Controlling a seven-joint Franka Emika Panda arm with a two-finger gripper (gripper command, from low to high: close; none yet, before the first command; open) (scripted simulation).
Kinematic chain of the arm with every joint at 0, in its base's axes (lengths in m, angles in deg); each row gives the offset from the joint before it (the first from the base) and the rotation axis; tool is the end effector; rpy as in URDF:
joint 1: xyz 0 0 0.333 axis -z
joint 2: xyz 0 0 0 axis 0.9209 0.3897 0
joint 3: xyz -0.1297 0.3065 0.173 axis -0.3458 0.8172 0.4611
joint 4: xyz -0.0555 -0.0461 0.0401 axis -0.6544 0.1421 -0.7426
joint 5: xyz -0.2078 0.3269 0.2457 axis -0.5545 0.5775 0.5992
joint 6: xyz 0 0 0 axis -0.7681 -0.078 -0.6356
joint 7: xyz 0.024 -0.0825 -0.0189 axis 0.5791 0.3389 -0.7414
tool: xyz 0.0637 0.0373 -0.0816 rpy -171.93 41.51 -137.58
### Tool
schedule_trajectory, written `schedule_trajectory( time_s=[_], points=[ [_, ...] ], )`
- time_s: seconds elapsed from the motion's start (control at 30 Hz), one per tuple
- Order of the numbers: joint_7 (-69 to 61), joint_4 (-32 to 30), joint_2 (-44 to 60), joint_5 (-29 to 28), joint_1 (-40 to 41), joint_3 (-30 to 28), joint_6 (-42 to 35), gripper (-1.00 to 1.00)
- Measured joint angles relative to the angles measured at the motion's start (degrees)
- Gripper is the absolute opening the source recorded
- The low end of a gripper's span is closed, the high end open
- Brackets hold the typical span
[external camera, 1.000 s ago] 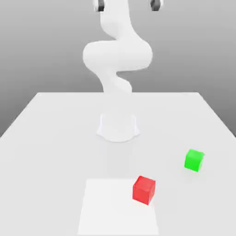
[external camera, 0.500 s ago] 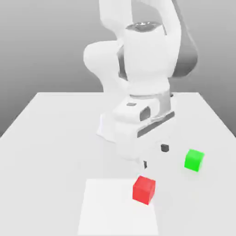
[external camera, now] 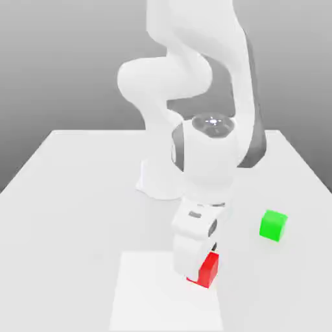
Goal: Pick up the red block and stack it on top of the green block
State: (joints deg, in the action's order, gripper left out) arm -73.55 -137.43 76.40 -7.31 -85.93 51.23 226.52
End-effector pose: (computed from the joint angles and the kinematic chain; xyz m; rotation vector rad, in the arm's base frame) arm 0.4000 0.0805 0.1346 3.1072 0.4536 0.0044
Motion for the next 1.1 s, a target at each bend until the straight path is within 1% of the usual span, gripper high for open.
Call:
schedule_trajectory(
  time_s=[0.23,0.47,0.63,0.73,0.83,0.97,1.1],
  points=[
    [-0.06,0.03,0.28,0.07,0.3,0.32,0.13,-1.0],
    [3.64,-0.84,-7.64,-5.2,-1.8,-3.06,-6.37,-1.0],
    [5.39,-2.02,-12.96,-7.67,-1.58,-3.31,-10.95,-1.0],
    [0.24,-2.89,-14.73,-5.78,-1.09,-0.58,-12.28,-1.0],
    [-6.16,-3.78,-16.37,-3.6,-7.51,2.5,-13.25,-1.0],
    [-13.89,-4.97,-18.76,-2.02,-12.24,4.5,-14.49,-1.0],
    [-20.81,-6.18,-21.34,-1.63,-16.52,6.97,-15.71,-1.0]
  ],
)
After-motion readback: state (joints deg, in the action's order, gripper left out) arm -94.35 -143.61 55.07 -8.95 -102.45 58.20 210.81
